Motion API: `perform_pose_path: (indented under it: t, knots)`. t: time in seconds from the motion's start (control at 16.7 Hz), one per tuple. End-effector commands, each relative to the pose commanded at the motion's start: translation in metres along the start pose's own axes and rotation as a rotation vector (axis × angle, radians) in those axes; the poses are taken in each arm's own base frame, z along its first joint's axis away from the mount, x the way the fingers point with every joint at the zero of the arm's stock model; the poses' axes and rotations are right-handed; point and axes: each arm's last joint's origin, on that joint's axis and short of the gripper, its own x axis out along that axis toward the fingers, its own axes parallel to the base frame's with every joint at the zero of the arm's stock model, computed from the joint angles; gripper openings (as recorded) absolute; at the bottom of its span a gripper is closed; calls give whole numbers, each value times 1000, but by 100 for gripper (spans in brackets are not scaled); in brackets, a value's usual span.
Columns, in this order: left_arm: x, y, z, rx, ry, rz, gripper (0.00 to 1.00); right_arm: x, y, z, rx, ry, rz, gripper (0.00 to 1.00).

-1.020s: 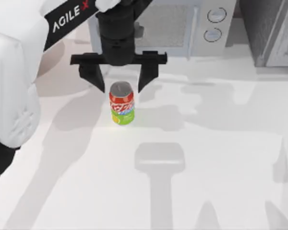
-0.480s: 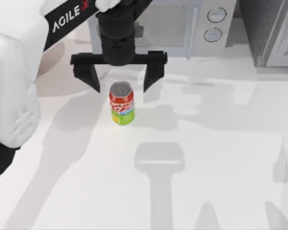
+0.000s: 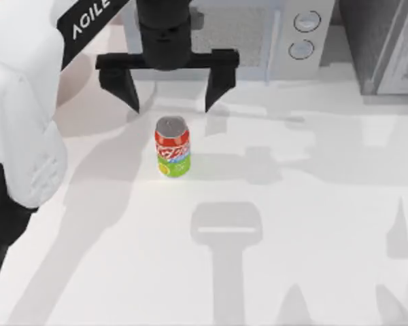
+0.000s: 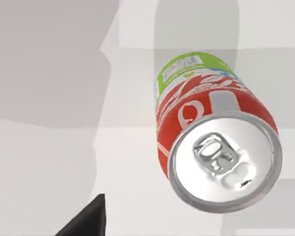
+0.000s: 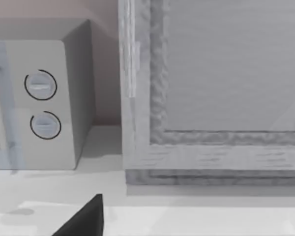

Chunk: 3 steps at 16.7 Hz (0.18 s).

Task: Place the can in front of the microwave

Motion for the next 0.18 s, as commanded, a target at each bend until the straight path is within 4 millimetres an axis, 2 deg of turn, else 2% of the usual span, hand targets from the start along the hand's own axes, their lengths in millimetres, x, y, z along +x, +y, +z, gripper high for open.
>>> perform_pose_path:
  t: [0.18]
  knots:
    - [-5,1,-1,1,7,5,100,0,0,0,0,0,0,100]
